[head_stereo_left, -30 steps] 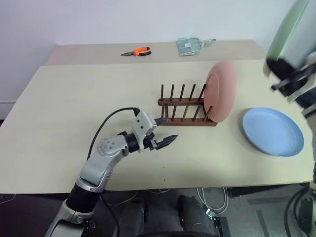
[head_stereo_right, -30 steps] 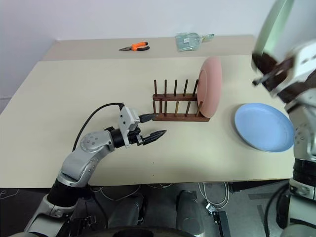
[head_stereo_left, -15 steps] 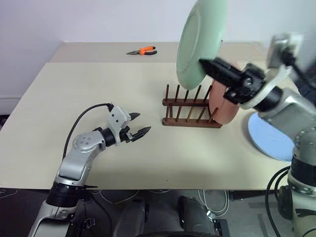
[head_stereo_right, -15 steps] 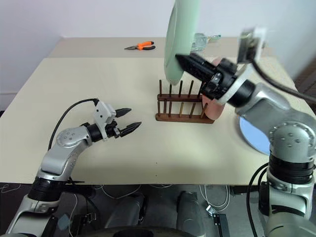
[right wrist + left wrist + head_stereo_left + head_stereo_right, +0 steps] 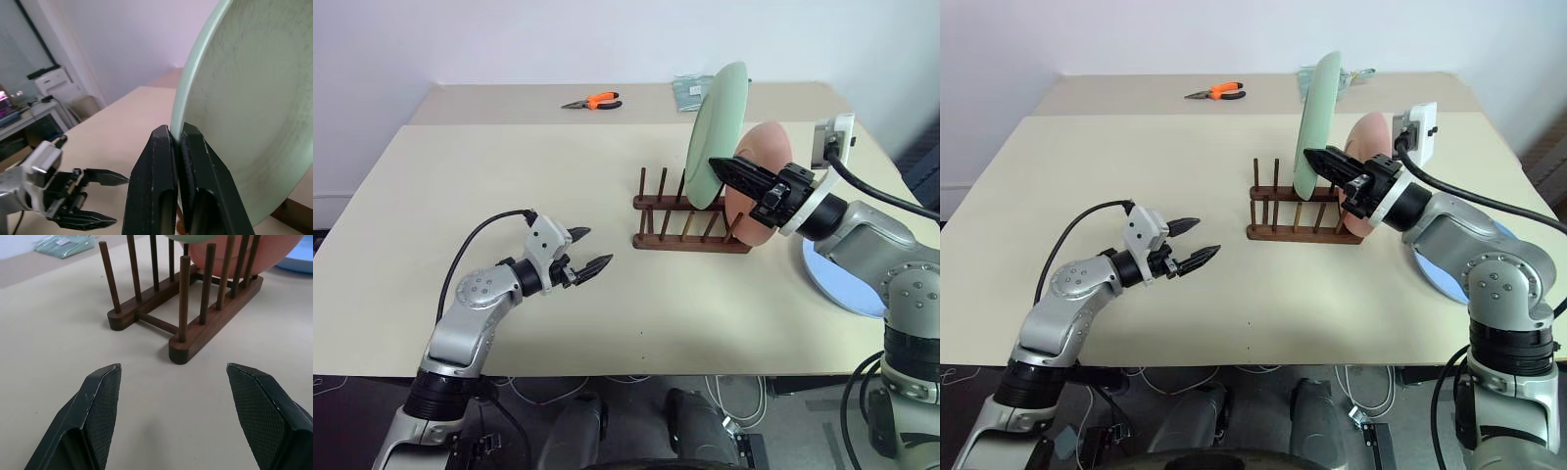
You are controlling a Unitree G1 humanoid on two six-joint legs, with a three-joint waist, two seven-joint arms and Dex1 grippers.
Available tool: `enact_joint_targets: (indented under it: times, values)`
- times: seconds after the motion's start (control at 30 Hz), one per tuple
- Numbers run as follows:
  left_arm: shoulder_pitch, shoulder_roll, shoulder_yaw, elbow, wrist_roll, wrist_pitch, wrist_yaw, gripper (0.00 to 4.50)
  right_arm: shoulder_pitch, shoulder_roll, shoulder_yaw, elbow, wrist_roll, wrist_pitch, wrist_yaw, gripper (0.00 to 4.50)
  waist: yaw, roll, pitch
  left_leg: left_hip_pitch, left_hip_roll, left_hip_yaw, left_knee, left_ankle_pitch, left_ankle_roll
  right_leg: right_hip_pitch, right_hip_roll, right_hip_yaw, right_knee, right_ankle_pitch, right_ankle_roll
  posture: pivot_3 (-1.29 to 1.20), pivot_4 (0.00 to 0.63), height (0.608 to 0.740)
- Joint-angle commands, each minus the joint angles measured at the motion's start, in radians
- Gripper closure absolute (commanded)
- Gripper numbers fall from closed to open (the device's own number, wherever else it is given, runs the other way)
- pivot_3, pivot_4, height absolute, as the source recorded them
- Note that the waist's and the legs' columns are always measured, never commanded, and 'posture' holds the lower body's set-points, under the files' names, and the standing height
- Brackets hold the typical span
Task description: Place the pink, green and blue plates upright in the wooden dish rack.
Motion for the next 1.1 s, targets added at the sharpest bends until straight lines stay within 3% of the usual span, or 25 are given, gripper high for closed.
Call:
enact_joint_targets:
  times: [0.03, 0.1, 0.13, 0.2, 0.3, 0.43, 0.53, 0.63, 0.7, 0.73, 0.9, 1.1]
  values:
    - [-0.012, -0.001, 0.001, -0.011, -0.004, -0.023, -0.011, 0.96, 0.007, -0.014, -0.032, -0.015, -0.013, 0.014, 0.012, 4.44, 0.0, 0.0, 0.0, 0.0, 0.0, 0.0, 0.0, 0.0, 0.0, 0.0, 0.0, 0.0, 0.0, 0.0, 0.0, 0.0, 0.15, 0.74]
    - [-0.012, -0.001, -0.002, -0.008, 0.002, -0.026, -0.012, 0.96, 0.013, -0.004, -0.028, -0.022, -0.01, 0.025, 0.016, 4.44, 0.0, 0.0, 0.0, 0.0, 0.0, 0.0, 0.0, 0.0, 0.0, 0.0, 0.0, 0.0, 0.0, 0.0, 0.0, 0.0, 0.15, 0.74]
    - [-0.011, -0.001, -0.001, -0.009, 0.003, -0.026, -0.012, 0.96, 0.012, -0.002, -0.029, -0.026, -0.012, 0.025, 0.021, 4.16, 0.0, 0.0, 0.0, 0.0, 0.0, 0.0, 0.0, 0.0, 0.0, 0.0, 0.0, 0.0, 0.0, 0.0, 0.0, 0.0, 0.15, 0.74]
    - [-0.01, -0.002, 0.001, -0.011, 0.004, -0.025, -0.012, 0.96, 0.008, -0.002, -0.03, -0.032, -0.023, 0.022, 0.03, 3.53, 0.0, 0.0, 0.0, 0.0, 0.0, 0.0, 0.0, 0.0, 0.0, 0.0, 0.0, 0.0, 0.0, 0.0, 0.0, 0.0, 0.15, 0.74]
    - [-0.004, 0.001, 0.003, -0.02, 0.002, -0.021, -0.014, 0.96, -0.013, -0.033, -0.032, -0.056, -0.113, -0.027, 0.06, 2.12, 0.0, 0.0, 0.0, 0.0, 0.0, 0.0, 0.0, 0.0, 0.0, 0.0, 0.0, 0.0, 0.0, 0.0, 0.0, 0.0, 0.15, 0.74]
    - [-0.003, 0.002, 0.002, -0.024, 0.003, -0.017, -0.015, 0.96, -0.031, -0.099, -0.076, -0.076, -0.195, -0.085, 0.13, 2.12, 0.0, 0.0, 0.0, 0.0, 0.0, 0.0, 0.0, 0.0, 0.0, 0.0, 0.0, 0.0, 0.0, 0.0, 0.0, 0.0, 0.15, 0.74]
    - [-0.007, 0.0, -0.001, -0.029, 0.001, -0.012, -0.015, 0.96, -0.032, -0.161, -0.214, -0.006, -0.191, -0.102, 0.15, 2.12, 0.003, 0.0, 0.0, -0.001, 0.0, 0.0, 0.0, 0.0, 0.0, 0.0, 0.0, 0.0, 0.0, 0.0, 0.0, 0.0, 0.15, 0.74]
    - [-0.011, -0.003, -0.015, -0.029, 0.001, -0.011, -0.025, 0.96, 0.059, -0.233, -0.361, 0.103, -0.243, -0.098, 0.17, 1.24, 0.007, -0.002, 0.0, -0.001, 0.0, 0.0, 0.0, 0.0, 0.0, 0.001, 0.0, 0.0, -0.001, 0.0, 0.0, 0.0, 0.15, 0.74]
    - [-0.015, -0.006, -0.027, -0.026, 0.003, -0.011, -0.033, 0.96, 0.165, -0.268, -0.401, 0.136, -0.318, -0.11, 0.198, 0.29, 0.008, -0.003, 0.0, -0.001, 0.0, 0.0, 0.0, 0.0, 0.0, 0.001, 0.0, -0.001, -0.002, 0.0, 0.0, 0.0, 0.15, 0.74]
    - [-0.018, -0.007, -0.032, -0.024, 0.004, -0.012, -0.036, 0.96, 0.206, -0.278, -0.404, 0.141, -0.347, -0.116, 0.212, 0.04, 0.006, -0.003, 0.0, -0.001, 0.0, 0.0, 0.0, 0.0, 0.0, 0.001, 0.0, -0.001, -0.002, -0.001, 0.0, 0.0, 0.15, 0.74]
    - [-0.046, -0.023, -0.066, -0.013, 0.005, -0.01, -0.053, 0.96, 0.582, -0.32, -0.243, 0.028, -0.613, -0.232, 0.337, 0.04, -0.005, 0.0, -0.001, 0.001, 0.001, 0.002, 0.0, 0.0, 0.0, 0.001, 0.0, 0.0, -0.001, -0.003, 0.004, 0.0, 0.15, 0.74]
    - [-0.066, -0.035, -0.091, -0.014, 0.006, -0.004, -0.061, 0.96, 0.615, -0.246, -0.031, 0.069, -0.856, -0.291, 0.223, 0.04, -0.021, 0.001, -0.001, 0.002, 0.001, 0.005, 0.0, 0.0, 0.0, 0.001, 0.0, 0.002, 0.0, -0.003, 0.004, 0.0, 0.15, 0.74]
